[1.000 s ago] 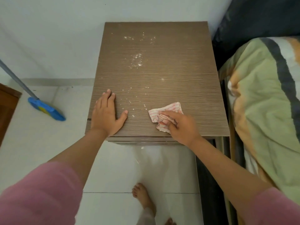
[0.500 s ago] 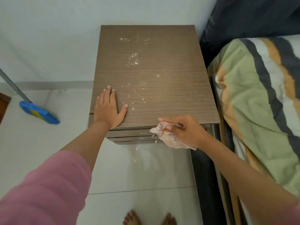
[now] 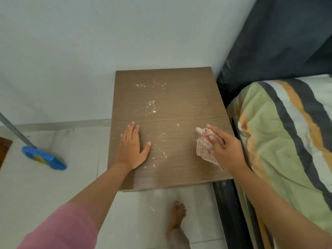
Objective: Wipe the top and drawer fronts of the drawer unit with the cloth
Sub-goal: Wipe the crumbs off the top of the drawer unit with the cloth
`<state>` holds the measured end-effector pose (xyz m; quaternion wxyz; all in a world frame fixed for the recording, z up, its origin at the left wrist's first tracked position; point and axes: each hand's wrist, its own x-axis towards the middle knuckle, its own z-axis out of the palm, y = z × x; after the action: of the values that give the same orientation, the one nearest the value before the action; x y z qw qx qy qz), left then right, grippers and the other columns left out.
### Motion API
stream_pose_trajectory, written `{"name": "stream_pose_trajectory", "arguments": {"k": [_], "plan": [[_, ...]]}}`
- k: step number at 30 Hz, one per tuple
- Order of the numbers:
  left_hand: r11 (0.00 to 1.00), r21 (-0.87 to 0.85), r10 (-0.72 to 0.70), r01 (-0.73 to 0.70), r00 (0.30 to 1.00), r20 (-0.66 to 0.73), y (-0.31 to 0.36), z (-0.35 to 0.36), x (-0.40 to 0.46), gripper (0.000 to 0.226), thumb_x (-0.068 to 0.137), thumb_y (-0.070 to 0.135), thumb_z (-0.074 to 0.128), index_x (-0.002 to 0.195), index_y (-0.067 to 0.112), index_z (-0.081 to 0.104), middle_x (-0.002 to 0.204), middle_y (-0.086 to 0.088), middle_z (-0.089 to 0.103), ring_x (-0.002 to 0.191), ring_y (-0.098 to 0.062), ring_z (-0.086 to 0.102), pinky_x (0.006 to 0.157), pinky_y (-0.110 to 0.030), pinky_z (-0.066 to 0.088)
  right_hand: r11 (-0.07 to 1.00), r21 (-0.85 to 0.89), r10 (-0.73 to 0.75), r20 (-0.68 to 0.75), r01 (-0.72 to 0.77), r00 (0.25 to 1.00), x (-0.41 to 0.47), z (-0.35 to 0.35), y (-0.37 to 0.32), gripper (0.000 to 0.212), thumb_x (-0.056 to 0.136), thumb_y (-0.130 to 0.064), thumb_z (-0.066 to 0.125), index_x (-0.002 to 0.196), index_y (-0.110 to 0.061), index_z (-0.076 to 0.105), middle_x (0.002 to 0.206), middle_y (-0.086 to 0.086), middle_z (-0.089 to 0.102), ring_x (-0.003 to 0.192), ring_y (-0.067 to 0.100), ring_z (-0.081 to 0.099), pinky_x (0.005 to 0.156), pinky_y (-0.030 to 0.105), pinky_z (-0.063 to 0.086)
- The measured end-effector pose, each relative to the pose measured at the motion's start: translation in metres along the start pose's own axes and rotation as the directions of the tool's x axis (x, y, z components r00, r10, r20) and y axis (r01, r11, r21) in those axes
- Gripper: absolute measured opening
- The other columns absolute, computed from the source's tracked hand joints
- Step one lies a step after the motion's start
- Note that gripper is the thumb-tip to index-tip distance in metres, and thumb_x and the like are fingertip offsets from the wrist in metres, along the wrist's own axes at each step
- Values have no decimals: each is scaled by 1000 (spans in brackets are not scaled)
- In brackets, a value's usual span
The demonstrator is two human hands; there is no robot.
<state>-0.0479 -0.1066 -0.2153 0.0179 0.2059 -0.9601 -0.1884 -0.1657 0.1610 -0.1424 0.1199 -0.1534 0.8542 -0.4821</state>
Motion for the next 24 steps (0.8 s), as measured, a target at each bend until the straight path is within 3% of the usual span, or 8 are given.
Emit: {"name": "stream_pose_trajectory", "arguments": {"k": [3, 8, 13, 17, 21, 24], "plan": [[998, 52, -30, 31, 999, -25, -8, 0, 47, 79, 85, 57, 32, 143, 5, 21, 154, -13, 14, 141, -29, 11, 111, -46, 8, 1000, 26, -4, -88, 6, 996, 54, 12, 2, 35, 94, -14, 53, 125, -29, 58, 114, -15, 62, 96, -19, 53, 87, 7, 43], [992, 87, -89, 92, 995, -46, -19, 0, 123, 73, 89, 51, 38, 143, 4, 22, 153, -14, 16, 141, -30, 13, 112, -49, 9, 999, 34, 7, -218, 1, 976, 150, 29, 17, 34, 94, -23, 53, 127, -28, 56, 118, -11, 64, 108, 3, 59, 97, 32, 49], [976, 149, -158, 160, 987, -27, -23, 8, 155, 75, 88, 54, 31, 145, 7, 18, 155, -10, 12, 142, -26, 11, 113, -48, 8, 998, -59, -48, -335, 30, 941, 247, 30, 22, 37, 95, -17, 51, 132, -18, 52, 130, 1, 59, 122, 9, 50, 105, 25, 38], [977, 135, -168, 168, 986, -9, -23, 8, 155, 77, 85, 55, 32, 145, 7, 18, 155, -9, 13, 142, -25, 11, 113, -48, 12, 985, -169, -66, -280, 19, 958, 299, 40, 43, 40, 95, -17, 49, 135, -15, 49, 134, 1, 54, 124, 7, 45, 102, 8, 28], [972, 146, -189, 183, 982, 24, -22, 6, 157, 78, 85, 54, 32, 145, 6, 18, 155, -10, 13, 142, -25, 11, 113, -49, 14, 911, -412, -58, -195, -28, 979, 321, 59, 58, 43, 96, -22, 44, 139, -12, 41, 141, 16, 45, 132, 33, 39, 108, 42, 30], [969, 156, -201, 192, 979, 44, -21, 5, 158, 78, 85, 55, 31, 145, 7, 18, 155, -9, 12, 142, -25, 10, 113, -48, 13, 843, -530, -12, -186, -90, 983, 334, 70, 50, 47, 98, -24, 37, 143, -10, 32, 151, 15, 31, 140, 32, 24, 113, 48, 19]]}}
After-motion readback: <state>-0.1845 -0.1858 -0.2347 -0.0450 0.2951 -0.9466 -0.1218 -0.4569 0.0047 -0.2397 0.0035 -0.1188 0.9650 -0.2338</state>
